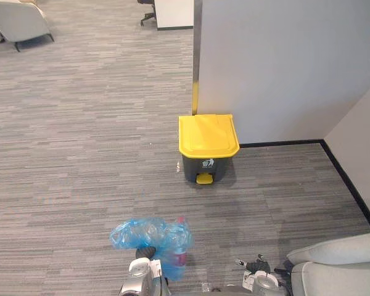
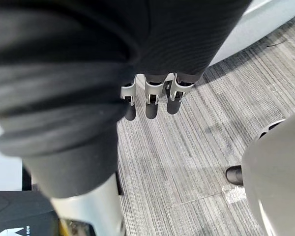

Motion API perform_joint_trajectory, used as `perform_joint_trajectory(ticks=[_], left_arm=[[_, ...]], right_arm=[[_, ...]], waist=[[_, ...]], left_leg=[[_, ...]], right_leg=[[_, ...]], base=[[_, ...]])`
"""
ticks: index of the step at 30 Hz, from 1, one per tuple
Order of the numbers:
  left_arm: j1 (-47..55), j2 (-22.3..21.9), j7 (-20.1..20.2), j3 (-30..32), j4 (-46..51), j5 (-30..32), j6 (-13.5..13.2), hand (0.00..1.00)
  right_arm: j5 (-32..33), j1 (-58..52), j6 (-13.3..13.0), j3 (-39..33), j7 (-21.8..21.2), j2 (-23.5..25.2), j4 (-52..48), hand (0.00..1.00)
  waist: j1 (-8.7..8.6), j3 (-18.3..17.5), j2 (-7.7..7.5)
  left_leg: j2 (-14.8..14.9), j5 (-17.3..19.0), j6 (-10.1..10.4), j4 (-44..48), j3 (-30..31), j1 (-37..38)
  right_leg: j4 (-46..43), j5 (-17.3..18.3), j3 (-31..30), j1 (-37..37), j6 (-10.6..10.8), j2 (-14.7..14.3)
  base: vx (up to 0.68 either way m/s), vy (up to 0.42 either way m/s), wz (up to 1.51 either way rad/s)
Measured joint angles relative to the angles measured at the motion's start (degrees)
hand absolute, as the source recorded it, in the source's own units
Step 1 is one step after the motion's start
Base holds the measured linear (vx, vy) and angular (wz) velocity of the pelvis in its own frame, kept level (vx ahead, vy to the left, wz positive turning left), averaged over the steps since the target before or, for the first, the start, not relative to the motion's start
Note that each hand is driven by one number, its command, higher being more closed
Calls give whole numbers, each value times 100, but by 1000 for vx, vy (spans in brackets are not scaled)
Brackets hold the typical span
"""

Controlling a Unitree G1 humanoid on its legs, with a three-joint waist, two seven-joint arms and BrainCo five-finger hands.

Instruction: Gather rubbish on tea table into small bin, then transfer packed bag to large trash can.

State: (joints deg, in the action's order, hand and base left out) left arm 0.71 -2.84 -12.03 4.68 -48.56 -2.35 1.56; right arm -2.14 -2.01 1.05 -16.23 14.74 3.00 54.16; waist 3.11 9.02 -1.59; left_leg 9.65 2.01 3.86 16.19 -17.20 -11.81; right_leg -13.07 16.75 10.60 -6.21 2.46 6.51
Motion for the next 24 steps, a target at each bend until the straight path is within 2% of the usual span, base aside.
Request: perform_joint_trajectory(ticks=[1, 2, 4, 6, 7, 8, 9, 10, 11, 12, 13, 14, 15, 16, 19, 22, 23, 24], left_arm=[[-5, 35, -12, 46, -14, 1, 6, 100], [-31, 31, -13, 47, -12, 1, 13, 100], [53, -2, -13, 35, -30, 2, 12, 100], [66, 46, -17, -50, -38, 0, 16, 100], [60, 105, -32, -67, -69, 0, 33, 100], [58, 96, -30, -61, -104, 0, 29, 100], [62, 87, -29, -29, -186, 0, 25, 100], [79, 74, -30, 20, -237, 0, 28, 100], [70, 57, -30, 96, -292, -1, 38, 100], [19, -31, -37, 111, -359, -2, 45, 100], [21, -33, 4, 74, -400, 5, 36, 100], [42, -65, -7, 91, -402, 11, 14, 100], [-24, -68, -20, 116, -401, 20, 3, 100], [-40, -66, -11, 99, -402, 35, 2, 100], [-84, -59, 43, 34, -387, 108, 1, 100], [-28, -35, 116, -11, -383, 109, 5, 100], [27, -20, 118, -13, -384, 109, 6, 100], [46, -18, 116, -10, -385, 108, 15, 100]], right_arm=[[-2, 8, 6, 10, -4, 64, 46, 0], [-8, -59, 18, 66, -12, 109, 81, 0], [-12, -52, 16, 89, -25, 99, 74, 0], [-15, -12, -22, 68, -22, 69, -32, 0], [-26, -15, -65, 26, -21, 64, -170, 0], [-27, 19, -68, -51, -22, 68, -168, 0], [-27, 29, -69, -83, -19, 71, -156, 0], [-27, 28, -70, -87, -12, 81, -154, 0], [-26, 37, -58, -86, -18, 103, -91, 0], [-31, 87, -55, -124, -18, 27, -67, 0], [-33, 99, -53, -168, -13, -44, -51, 0], [-29, 98, -58, -191, -12, -96, -61, 0], [-25, 100, -61, -228, -14, -98, -34, 0], [-21, 108, -61, -261, -15, -99, -35, 0], [-18, 92, -52, -267, -15, -83, 69, 0], [-13, 26, -14, -152, -13, -83, 78, 0], [-12, 22, -3, -148, -13, -79, 71, 0], [-6, 24, -1, -160, -10, -88, 63, 0]], waist=[[-13, -94, -142], [-6, -182, -261], [39, -166, -223], [-52, -149, -127], [-97, -136, -80], [-113, -132, -64], [-118, -134, -64], [-121, -138, -79], [-125, -172, -177], [-137, -145, -17], [-136, -220, 210], [-159, -251, 302], [-170, -283, 380], [-167, -270, 396], [-194, -181, 256], [-141, -123, 122], [-129, -135, 102], [-135, -136, 144]], left_leg=[[-171, 137, -120, -7, -16, -2], [-300, 376, -104, 40, -156, 71], [-401, 658, -179, 106, -421, 414], [-498, 859, -262, 69, -451, 761], [-522, 1063, -187, -441, -372, 1654], [-495, 1039, -148, -525, -350, 1829], [-465, 1031, -129, -504, -315, 1931], [-474, 1034, -118, -508, -263, 2030], [-521, 1079, -13, -511, -224, 2145], [-429, 1090, 65, -545, -102, 2202], [-282, 1029, 130, -611, 53, 2177], [-211, 969, 168, -682, 151, 2213], [-174, 877, 150, -740, 224, 2310], [-124, 791, 183, -728, 263, 2317], [-31, 560, 296, 19, 376, 2183], [200, 432, 433, 1718, 350, 1447], [247, 742, 276, 1781, 251, 1364], [298, 1057, 231, 1584, 144, 1288]], right_leg=[[-35, 43, -32, -16, 23, 146], [-213, 38, -182, -8, 29, 326], [-1205, -91, -563, 321, 160, 545], [-2850, -599, -870, 1017, 400, 680], [-4104, -324, -596, 2126, 301, 565], [-3769, -208, -483, 2295, 212, 448], [-3117, -248, -434, 2342, 92, 316], [-2359, -519, -327, 2285, -47, 232], [-1451, -823, -274, 2154, -177, 210], [-1419, -791, -160, 1999, -198, 135], [-1351, -804, -185, 1899, -217, -38], [-1330, -791, -265, 1884, -257, -179], [-1231, -726, -152, 1761, -358, -203], [-1138, -715, -80, 1626, -373, -222], [-676, -713, 154, 989, -369, -201], [-216, -715, 161, 589, -365, -123], [-145, -718, 126, 574, -360, -112], [-92, -727, 123, 544, -347, -108]], base=[[307, 209, 1], [405, 260, -16], [402, 311, -50], [502, 257, -2], [764, 158, 35], [863, -19, 43], [436, -151, 29], [456, -210, 34], [323, -174, 25], [369, -192, 31], [348, -160, 25], [396, -159, 28], [327, -145, 21], [275, -153, 31], [193, -133, 40], [98, 8, 1], [63, 58, -15], [47, 85, -7]])
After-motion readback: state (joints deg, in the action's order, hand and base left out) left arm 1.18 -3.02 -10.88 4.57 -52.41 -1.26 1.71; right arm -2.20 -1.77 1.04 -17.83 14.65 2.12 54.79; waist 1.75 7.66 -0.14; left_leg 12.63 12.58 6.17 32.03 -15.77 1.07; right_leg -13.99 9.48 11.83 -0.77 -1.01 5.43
